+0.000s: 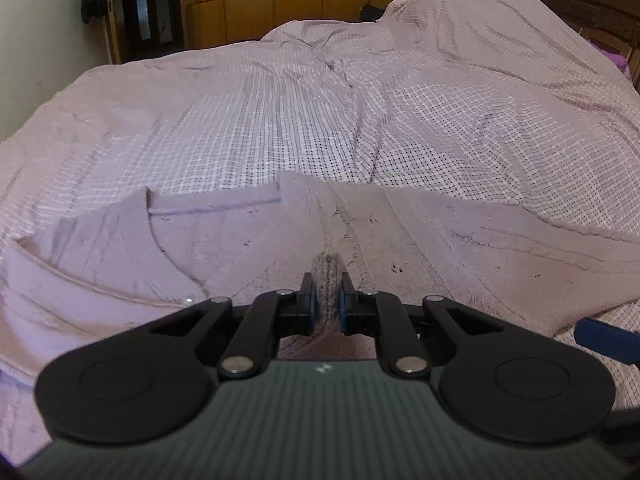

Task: Fold small clothes

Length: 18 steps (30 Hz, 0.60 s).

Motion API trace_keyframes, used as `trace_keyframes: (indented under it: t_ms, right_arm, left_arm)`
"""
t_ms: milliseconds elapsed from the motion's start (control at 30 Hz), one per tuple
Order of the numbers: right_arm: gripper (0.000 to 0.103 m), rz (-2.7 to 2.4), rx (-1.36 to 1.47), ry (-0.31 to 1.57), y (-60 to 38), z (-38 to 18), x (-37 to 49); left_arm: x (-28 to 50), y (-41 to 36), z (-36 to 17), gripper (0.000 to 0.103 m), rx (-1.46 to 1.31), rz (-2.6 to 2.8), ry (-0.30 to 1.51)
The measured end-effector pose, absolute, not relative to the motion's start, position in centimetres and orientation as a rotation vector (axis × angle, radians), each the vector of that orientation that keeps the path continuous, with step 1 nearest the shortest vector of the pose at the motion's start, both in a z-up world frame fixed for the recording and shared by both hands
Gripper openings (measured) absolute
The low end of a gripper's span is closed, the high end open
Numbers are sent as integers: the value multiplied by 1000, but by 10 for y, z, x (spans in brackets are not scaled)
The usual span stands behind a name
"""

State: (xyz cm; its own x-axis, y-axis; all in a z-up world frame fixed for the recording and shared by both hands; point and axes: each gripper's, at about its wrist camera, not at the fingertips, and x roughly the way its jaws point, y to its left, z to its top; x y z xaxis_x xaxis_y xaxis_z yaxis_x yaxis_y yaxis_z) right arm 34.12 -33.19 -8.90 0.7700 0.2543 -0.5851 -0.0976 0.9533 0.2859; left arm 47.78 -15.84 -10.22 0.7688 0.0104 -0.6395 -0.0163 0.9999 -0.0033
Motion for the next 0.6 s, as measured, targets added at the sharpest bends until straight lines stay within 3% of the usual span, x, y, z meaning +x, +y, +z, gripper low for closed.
trace_keyframes:
  t_ms: [467, 600]
  right_arm:
    - [103, 145, 265, 655, -343, -92, 344]
    - [103, 137, 267, 665, -346, -94, 346]
  left_arm:
    - [481, -150, -80, 13, -208, 95, 478]
    - [495, -162, -107, 24, -175, 16, 614]
